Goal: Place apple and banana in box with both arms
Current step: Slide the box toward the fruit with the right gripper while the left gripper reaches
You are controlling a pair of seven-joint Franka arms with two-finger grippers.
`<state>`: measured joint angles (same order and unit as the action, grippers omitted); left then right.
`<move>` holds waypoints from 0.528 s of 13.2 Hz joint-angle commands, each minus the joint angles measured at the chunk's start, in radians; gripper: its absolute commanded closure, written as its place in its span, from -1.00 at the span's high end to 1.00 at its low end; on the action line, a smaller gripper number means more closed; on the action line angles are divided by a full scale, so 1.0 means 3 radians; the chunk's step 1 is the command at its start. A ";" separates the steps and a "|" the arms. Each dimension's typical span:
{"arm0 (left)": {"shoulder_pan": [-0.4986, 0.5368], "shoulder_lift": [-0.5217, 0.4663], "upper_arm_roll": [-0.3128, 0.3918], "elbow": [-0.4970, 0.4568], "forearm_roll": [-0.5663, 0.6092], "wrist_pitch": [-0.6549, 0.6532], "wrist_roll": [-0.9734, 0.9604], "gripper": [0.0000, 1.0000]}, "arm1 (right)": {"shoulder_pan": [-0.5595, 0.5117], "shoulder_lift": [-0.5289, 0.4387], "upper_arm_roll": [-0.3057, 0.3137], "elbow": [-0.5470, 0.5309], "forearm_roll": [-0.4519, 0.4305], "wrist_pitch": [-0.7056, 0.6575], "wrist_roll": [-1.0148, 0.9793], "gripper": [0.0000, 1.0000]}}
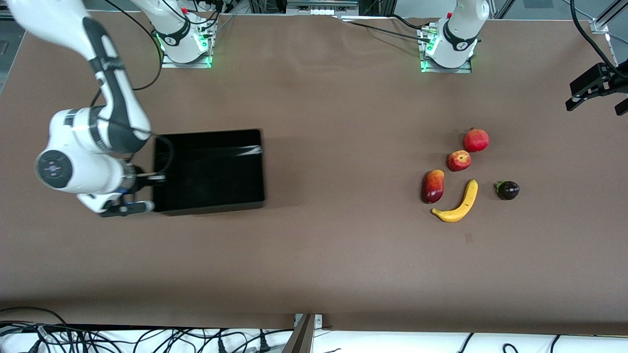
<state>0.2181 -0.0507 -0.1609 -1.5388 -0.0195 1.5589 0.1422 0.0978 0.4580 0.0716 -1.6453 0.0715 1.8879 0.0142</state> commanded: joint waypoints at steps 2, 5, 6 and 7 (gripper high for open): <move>0.0020 0.0011 -0.0082 0.0047 -0.0027 -0.0083 -0.0126 1.00 | 0.0582 0.0018 0.0078 0.0156 0.0487 -0.0121 0.0662 -1.00; 0.0004 0.0011 -0.0123 0.0077 -0.0022 -0.0155 -0.0141 1.00 | 0.1170 0.0211 0.0078 0.0274 0.0565 0.0291 0.1397 -1.00; -0.0011 0.0016 -0.0113 0.0077 -0.0022 -0.0175 -0.0141 1.00 | 0.1359 0.0298 0.0073 0.0289 0.0549 0.0536 0.1582 -1.00; -0.0001 0.0021 -0.0103 0.0072 -0.0027 -0.0180 -0.0141 1.00 | 0.1554 0.0405 0.0068 0.0304 0.0544 0.0771 0.1710 -1.00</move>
<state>0.2159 -0.0501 -0.1934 -1.5386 -0.0195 1.5299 0.1063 0.4868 0.5174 0.1016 -1.6054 0.2154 2.0432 0.4591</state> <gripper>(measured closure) 0.000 0.947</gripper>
